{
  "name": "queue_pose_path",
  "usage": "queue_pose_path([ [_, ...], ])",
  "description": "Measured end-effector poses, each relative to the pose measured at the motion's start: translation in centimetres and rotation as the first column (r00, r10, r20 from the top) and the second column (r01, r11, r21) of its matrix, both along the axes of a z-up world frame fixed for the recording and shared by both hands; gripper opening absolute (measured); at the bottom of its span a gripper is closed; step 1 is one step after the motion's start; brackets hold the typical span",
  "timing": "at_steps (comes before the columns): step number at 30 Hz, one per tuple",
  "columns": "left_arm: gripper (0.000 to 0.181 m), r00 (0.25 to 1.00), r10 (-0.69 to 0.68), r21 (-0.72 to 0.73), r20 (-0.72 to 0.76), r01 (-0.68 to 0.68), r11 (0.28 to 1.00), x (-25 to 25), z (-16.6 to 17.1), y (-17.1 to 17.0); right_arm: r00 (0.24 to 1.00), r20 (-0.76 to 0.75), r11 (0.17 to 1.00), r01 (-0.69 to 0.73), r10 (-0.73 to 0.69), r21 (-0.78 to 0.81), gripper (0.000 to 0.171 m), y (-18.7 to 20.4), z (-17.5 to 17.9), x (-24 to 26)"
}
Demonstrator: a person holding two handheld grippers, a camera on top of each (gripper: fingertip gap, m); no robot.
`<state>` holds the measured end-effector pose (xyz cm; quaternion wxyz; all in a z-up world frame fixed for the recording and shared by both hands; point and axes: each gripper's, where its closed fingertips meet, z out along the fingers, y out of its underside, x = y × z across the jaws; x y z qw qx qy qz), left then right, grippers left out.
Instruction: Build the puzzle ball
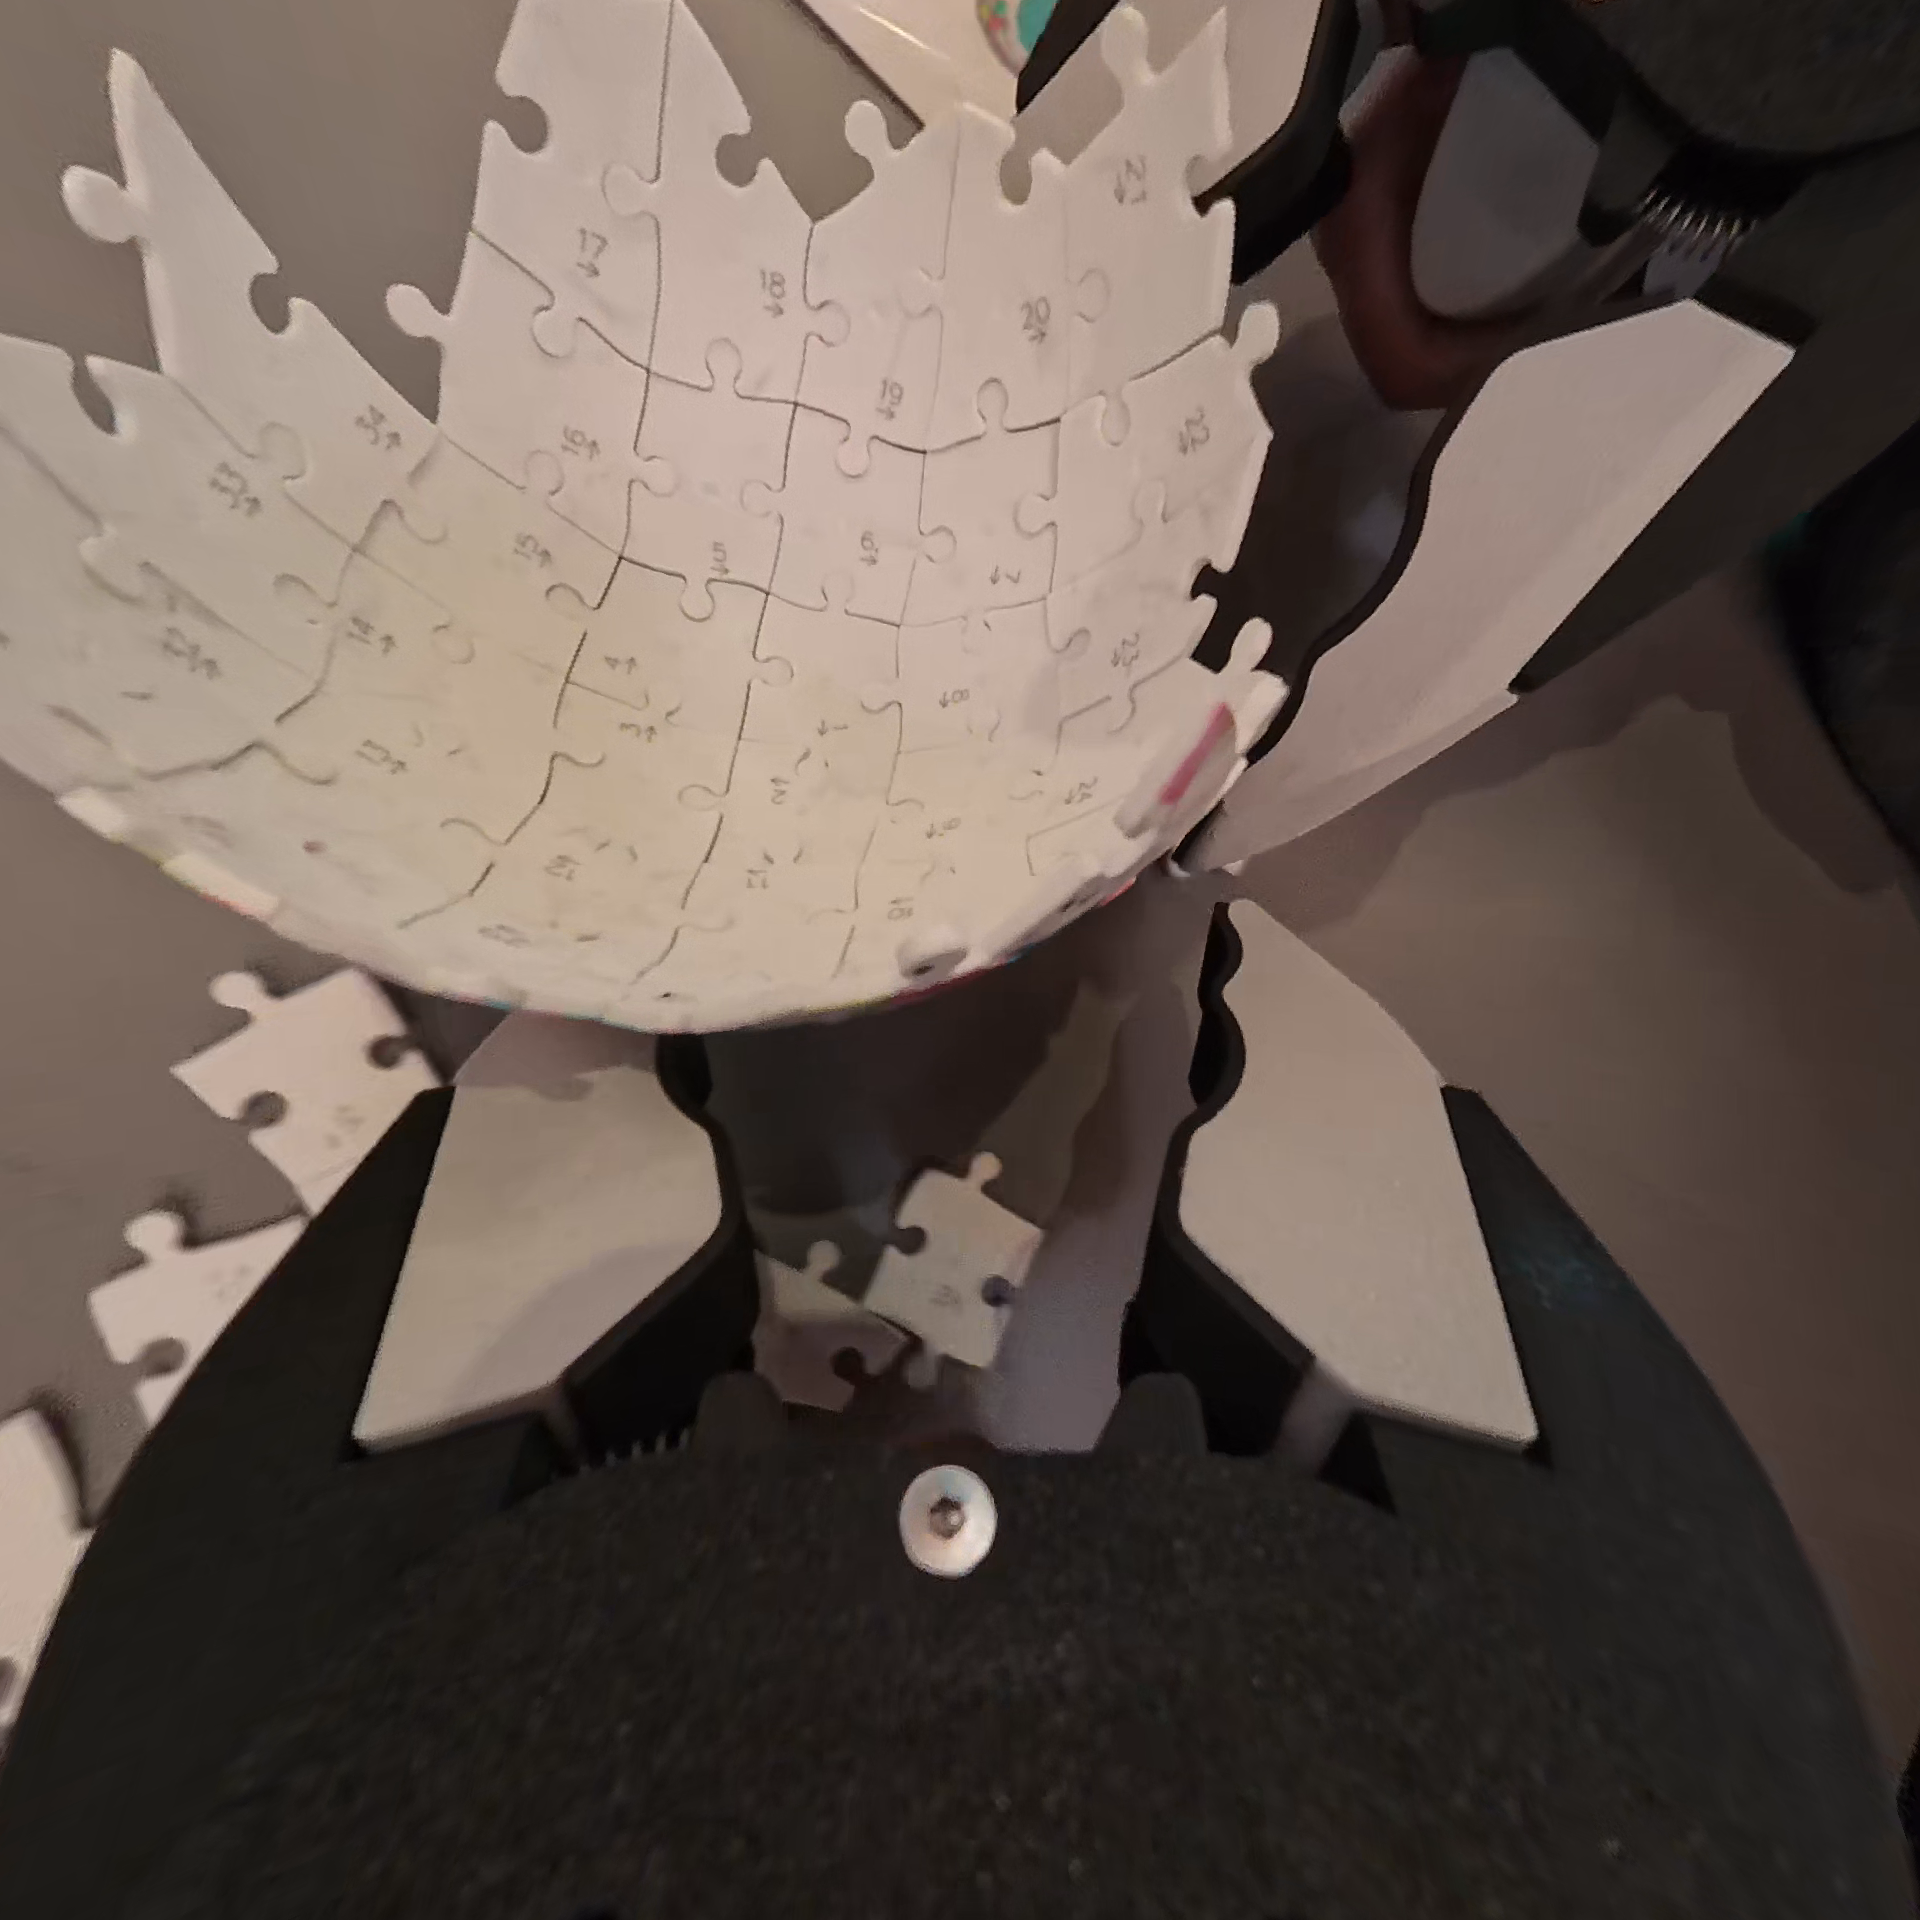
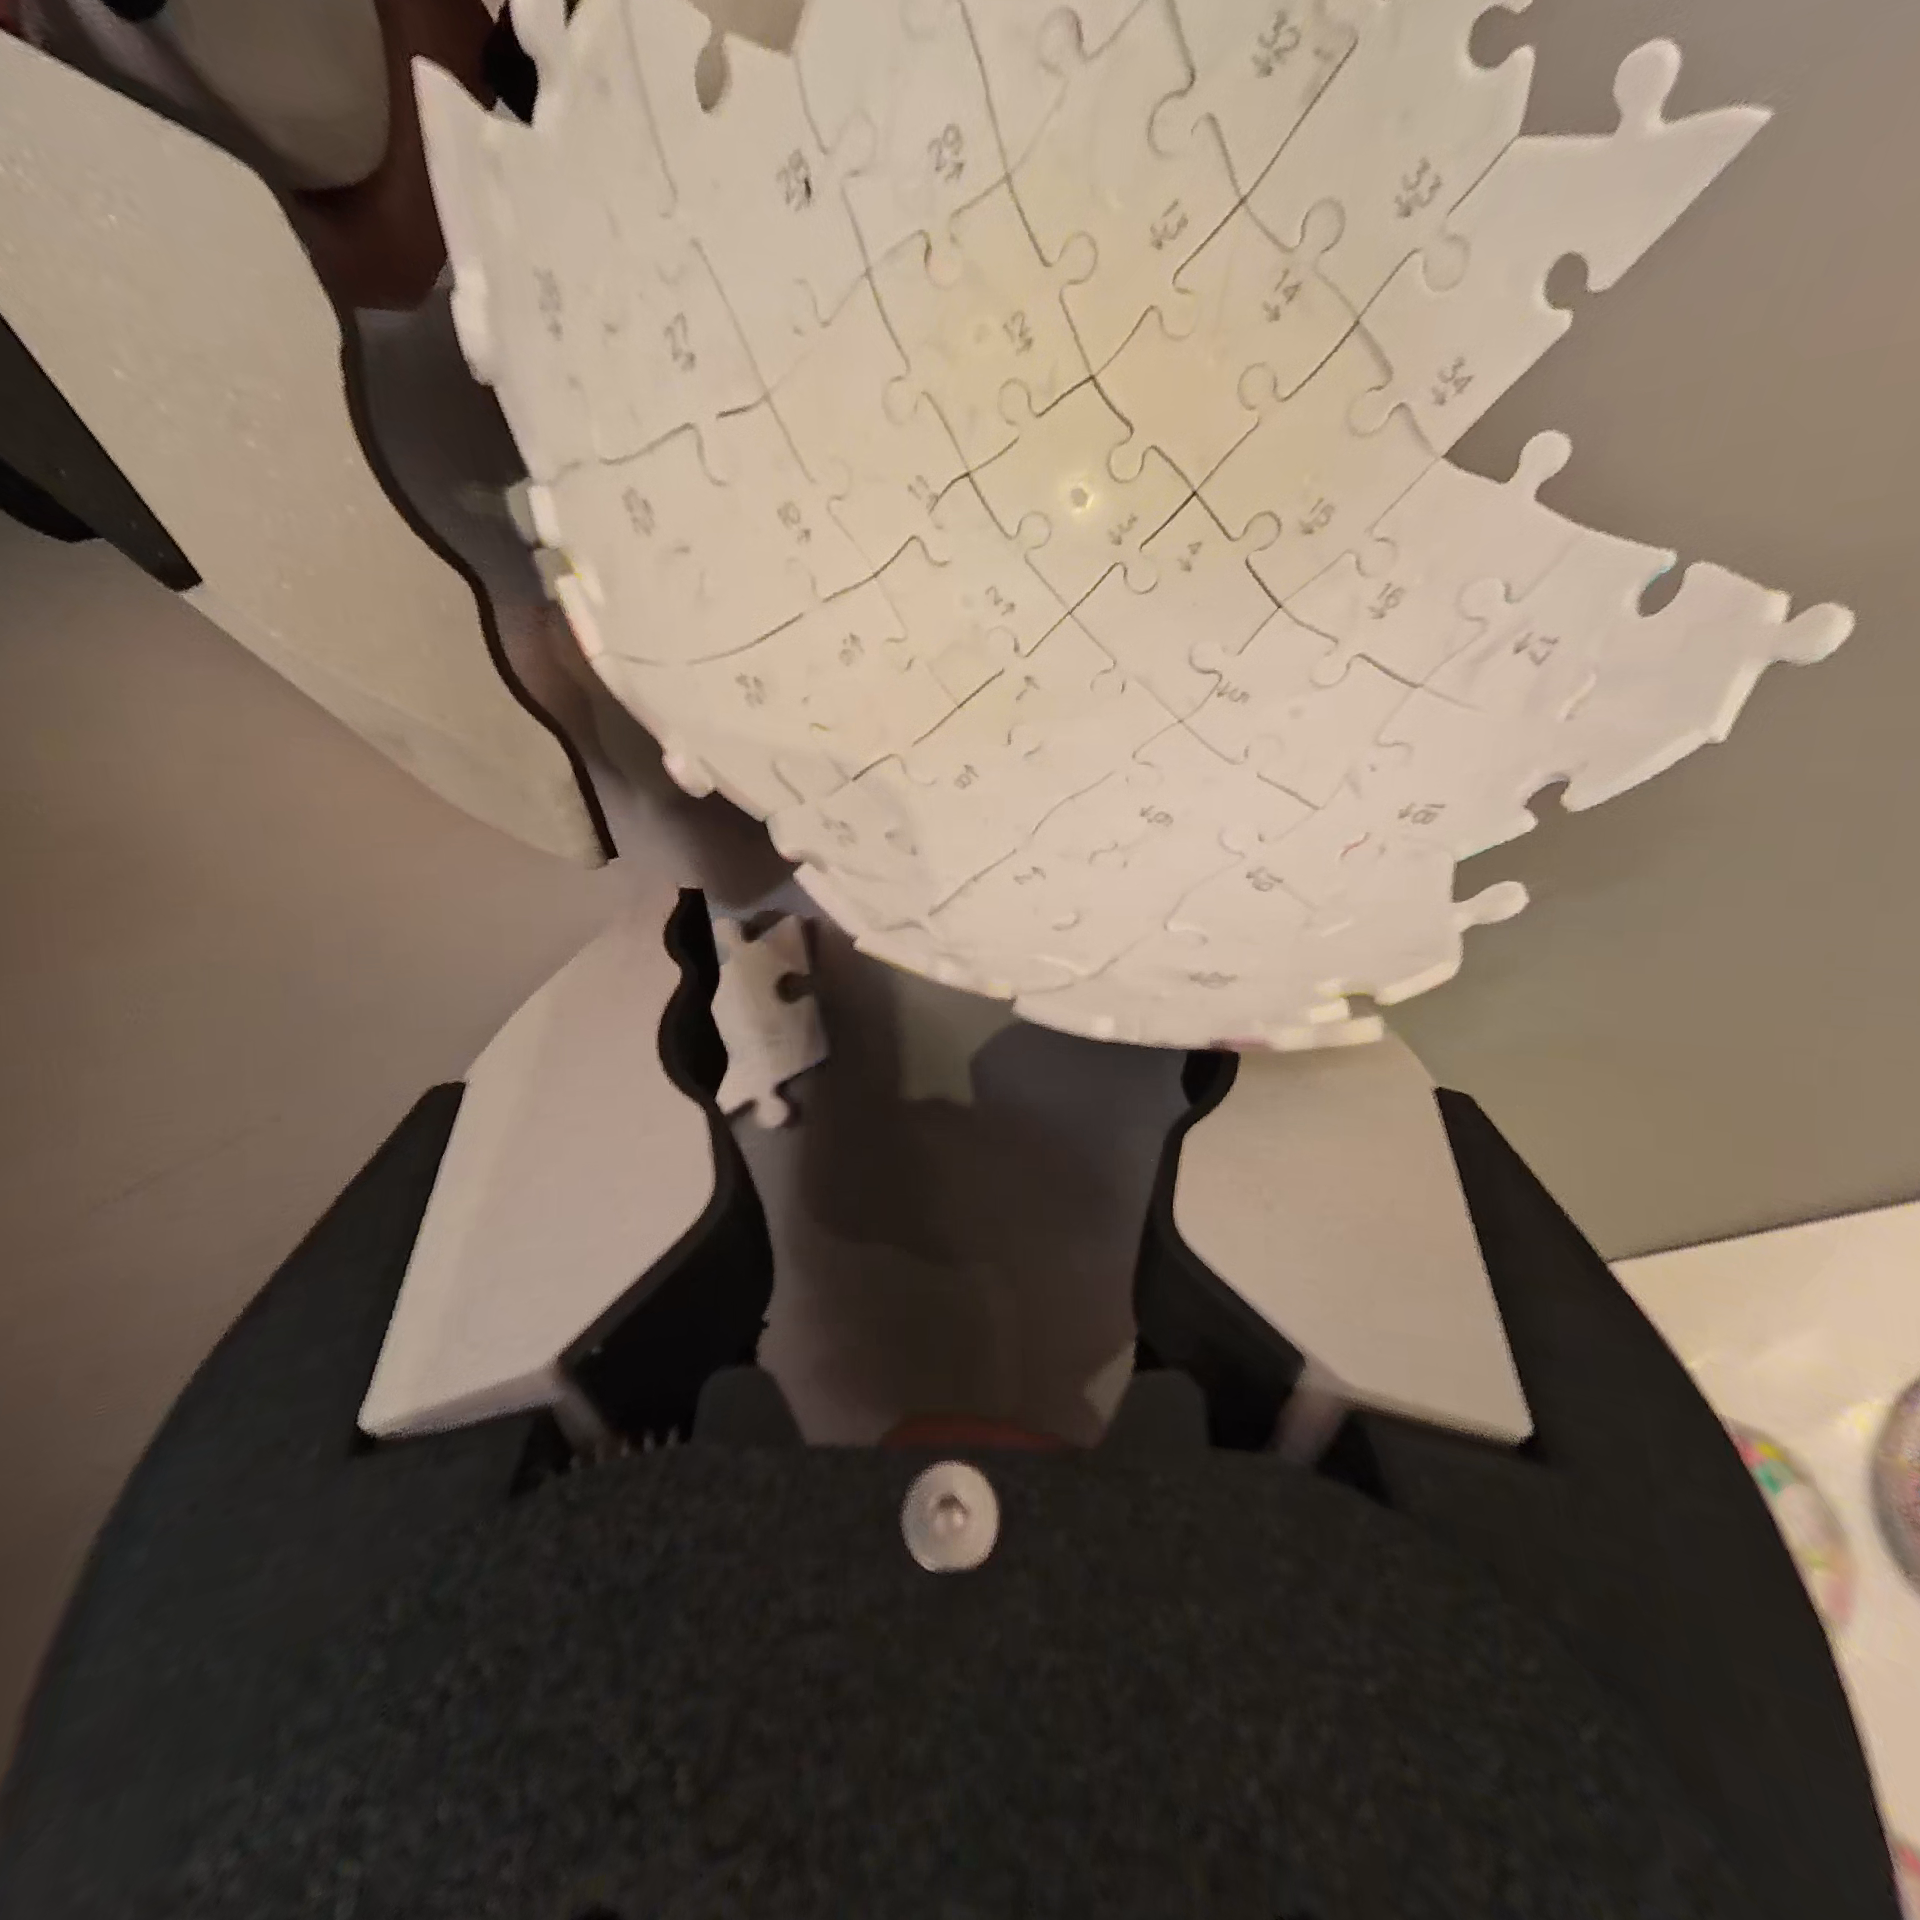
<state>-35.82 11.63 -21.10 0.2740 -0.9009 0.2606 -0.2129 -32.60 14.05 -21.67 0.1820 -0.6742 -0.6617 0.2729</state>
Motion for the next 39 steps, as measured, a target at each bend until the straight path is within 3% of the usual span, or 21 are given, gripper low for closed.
queue_pose_path([
  [8,0.091,1.0,-0.011,0.012,-0.008,0.011,1.0,0.9,-0.1,-3.0,1.0,-0.002,1.0,-0.016,0.016,-0.002,0.087,-3.7,0.0,1.4],
  [12,0.081,1.0,0.02,0.003,-0.024,-0.02,1.0,-0.2,0.2,-3.8,1.0,0.027,1.0,0.01,-0.011,0.007,0.087,-3.6,0.1,2.7],
  [15,0.085,0.998,0.058,0.034,-0.004,-0.058,0.998,-2.0,2.2,-5.2,0.997,0.004,0.997,0.077,-0.077,0.031,0.085,-2.7,2.1,4.7],
  [19,0.081,0.979,0.125,0.156,0.161,-0.15,0.976,-3.7,6.1,-7.6,0.978,-0.129,0.977,0.178,-0.163,0.113,0.074,-0.3,6.8,6.1],
  [24,0.071,0.876,0.27,0.285,0.4,-0.399,0.872,-5.7,8.4,-8.9,0.914,-0.322,0.942,0.305,-0.246,0.144,0.063,6.7,12.5,3.0],
  [27,0.069,0.831,0.287,0.298,0.477,-0.46,0.836,-6.3,8.9,-8.6,0.913,-0.278,0.924,0.35,-0.299,0.156,0.071,12.7,10.8,-1.2],
  [31,0.069,0.861,0.267,0.337,0.433,-0.43,0.838,-6.0,8.5,-8.1,0.936,-0.095,0.922,0.352,-0.34,0.164,0.07,19.9,4.1,-5.8],
  [39,0.069,0.904,0.21,0.308,0.371,-0.333,0.891,-3.8,6.4,-7.7,0.954,-0.081,0.943,0.299,-0.29,0.144,0.07,23.2,-0.4,-10.8],
])
